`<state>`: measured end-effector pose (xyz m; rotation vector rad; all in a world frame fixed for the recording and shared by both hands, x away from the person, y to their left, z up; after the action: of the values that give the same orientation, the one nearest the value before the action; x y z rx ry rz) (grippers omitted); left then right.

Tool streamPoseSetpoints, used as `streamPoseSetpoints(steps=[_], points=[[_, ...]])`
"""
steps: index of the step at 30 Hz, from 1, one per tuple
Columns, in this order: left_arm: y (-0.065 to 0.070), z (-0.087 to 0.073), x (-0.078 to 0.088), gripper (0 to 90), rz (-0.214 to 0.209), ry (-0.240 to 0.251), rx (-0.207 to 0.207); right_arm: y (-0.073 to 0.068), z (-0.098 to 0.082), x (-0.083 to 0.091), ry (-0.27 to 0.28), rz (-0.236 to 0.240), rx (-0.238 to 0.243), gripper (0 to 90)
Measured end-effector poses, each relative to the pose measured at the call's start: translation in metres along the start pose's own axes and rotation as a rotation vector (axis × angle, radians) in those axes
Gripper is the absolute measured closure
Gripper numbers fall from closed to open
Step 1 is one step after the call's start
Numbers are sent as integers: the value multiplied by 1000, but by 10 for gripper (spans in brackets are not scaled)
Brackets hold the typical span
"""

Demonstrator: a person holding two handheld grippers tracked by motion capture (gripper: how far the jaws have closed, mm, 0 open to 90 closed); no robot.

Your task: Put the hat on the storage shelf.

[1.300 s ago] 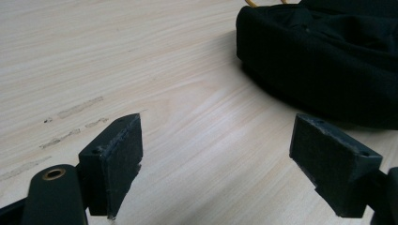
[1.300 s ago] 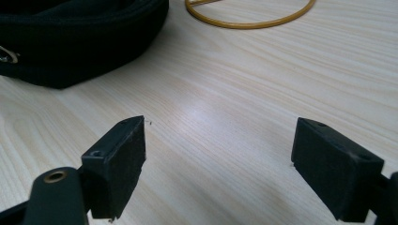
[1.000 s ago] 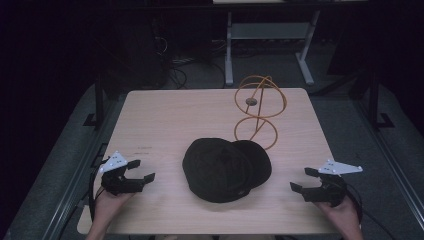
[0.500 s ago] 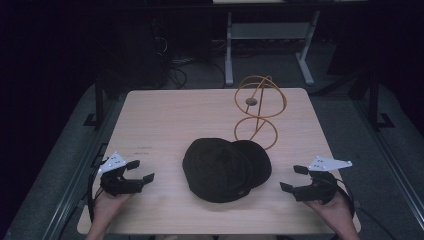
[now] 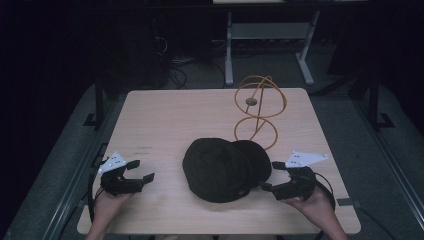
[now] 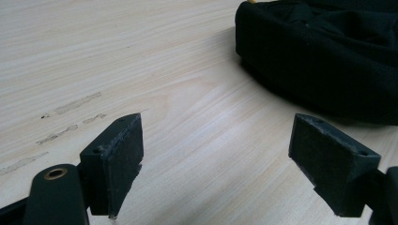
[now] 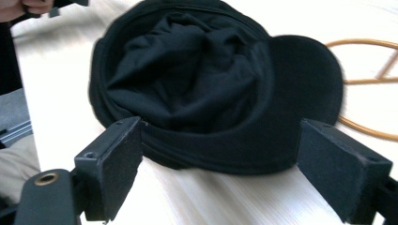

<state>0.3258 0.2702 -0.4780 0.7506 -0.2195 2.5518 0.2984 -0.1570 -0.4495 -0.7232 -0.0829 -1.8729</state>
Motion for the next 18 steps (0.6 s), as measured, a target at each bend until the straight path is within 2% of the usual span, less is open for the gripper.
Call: streamPoseSetpoints(steps=[5,18], points=[[1,1,0,197,-14,5,4,-8,9,-10,-15,31,21,150],[2,0,-1,195,-10,-5,1,-25,29,-35,-58,86,78,164]])
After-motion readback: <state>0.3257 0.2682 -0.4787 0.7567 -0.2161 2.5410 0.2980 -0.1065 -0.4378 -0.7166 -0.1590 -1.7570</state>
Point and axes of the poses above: each handheld gripper's, and its own axes: x roughly backward along the jaws, z roughly out of its top, y roughly to its right, the point moved 7 cm from there along -x, roughly forward along the jaws, and after that the axes turned 14 degrees about z, right-handed, at the moved point
